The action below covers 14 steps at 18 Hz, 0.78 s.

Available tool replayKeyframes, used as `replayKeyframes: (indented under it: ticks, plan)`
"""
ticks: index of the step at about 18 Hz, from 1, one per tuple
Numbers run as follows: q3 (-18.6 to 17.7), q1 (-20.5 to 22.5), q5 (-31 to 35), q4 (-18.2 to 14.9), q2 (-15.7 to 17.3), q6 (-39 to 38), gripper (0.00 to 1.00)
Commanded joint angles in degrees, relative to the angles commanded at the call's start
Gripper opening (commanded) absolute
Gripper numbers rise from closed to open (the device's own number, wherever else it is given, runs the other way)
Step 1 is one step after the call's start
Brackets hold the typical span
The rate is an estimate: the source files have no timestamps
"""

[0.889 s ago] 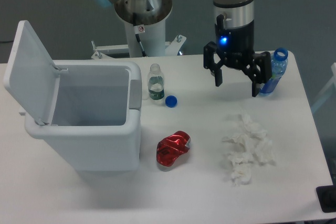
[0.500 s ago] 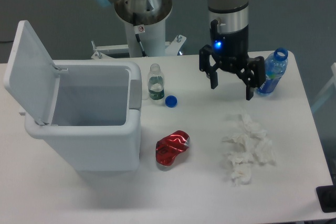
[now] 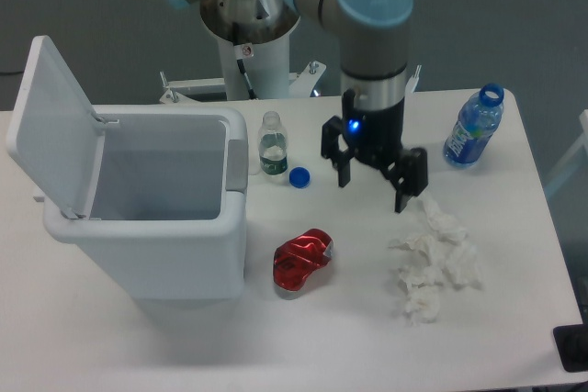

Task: Pick up the cans
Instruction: 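Move the open gripper over the crushed red can and lower it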

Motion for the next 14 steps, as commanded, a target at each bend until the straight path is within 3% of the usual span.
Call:
replayKeyframes:
  ticks: [4, 11, 14]
  plan:
    - [-1.05, -1.68, 0.18, 0.0, -2.29, 0.18, 1.0]
    - [-6.15, -1.68, 1.31, -0.09, -3.26, 0.18, 1.0]
    - [-6.51, -1.41, 1.5, -0.17, -3.78, -1.57, 1.0]
